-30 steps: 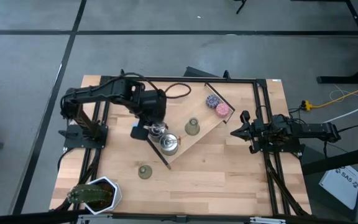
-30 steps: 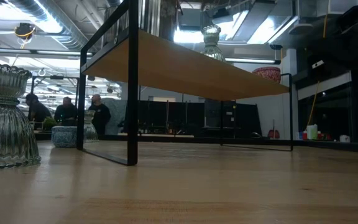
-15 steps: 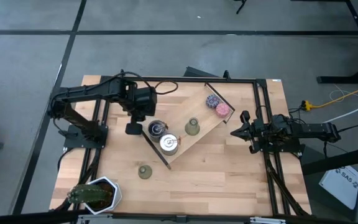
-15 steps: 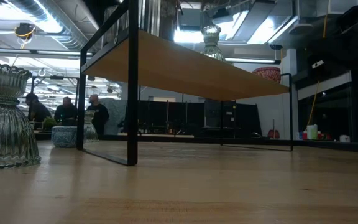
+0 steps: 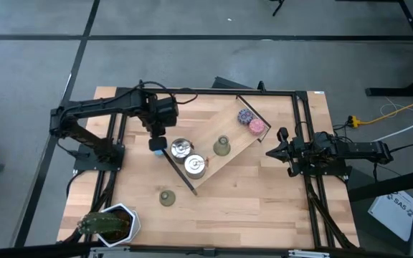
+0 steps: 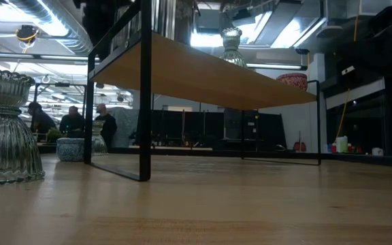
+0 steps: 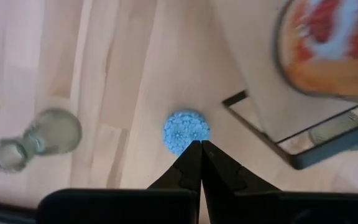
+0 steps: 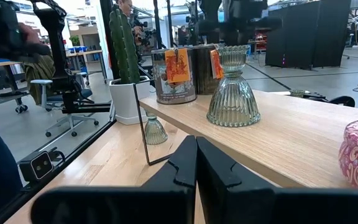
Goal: Pick & Place candle stick holders
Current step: Put the blue patterned scented candle on the shelf
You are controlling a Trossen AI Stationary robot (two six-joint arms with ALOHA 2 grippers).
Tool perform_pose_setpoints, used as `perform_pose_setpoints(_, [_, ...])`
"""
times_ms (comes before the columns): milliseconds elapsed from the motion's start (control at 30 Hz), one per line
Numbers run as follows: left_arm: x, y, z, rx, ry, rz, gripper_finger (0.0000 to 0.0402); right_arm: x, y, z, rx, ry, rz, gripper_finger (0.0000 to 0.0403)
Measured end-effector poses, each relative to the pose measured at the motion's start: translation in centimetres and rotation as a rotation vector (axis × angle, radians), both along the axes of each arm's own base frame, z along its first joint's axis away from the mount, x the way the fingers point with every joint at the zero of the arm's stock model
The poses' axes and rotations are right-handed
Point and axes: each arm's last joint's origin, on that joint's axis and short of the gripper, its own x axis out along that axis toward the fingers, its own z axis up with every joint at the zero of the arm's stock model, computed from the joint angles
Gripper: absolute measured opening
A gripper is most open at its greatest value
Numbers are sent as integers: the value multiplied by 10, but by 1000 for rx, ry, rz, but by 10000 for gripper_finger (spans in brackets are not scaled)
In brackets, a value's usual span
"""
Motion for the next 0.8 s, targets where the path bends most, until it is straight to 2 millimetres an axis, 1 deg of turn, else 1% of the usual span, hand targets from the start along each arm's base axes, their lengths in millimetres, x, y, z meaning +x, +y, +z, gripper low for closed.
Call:
perform_pose_setpoints(133, [-3, 4, -12, -19, 41, 66, 1, 0, 0, 0, 0, 0, 0, 10])
perform_pose_setpoints(267, [-5, 4, -19, -35, 65, 129, 3, 0, 0, 0, 0, 0, 0, 10])
perform_pose_setpoints(500, [-14, 6, -24, -35, 25, 175, 2, 0, 0, 0, 0, 0, 0, 10])
perform_pose_setpoints(633, [-25, 7, -24, -43, 16, 181, 2, 0, 0, 0, 0, 0, 0, 10])
perform_pose_setpoints(800, [-34, 8, -32, -52, 34, 215, 2, 0, 0, 0, 0, 0, 0, 10])
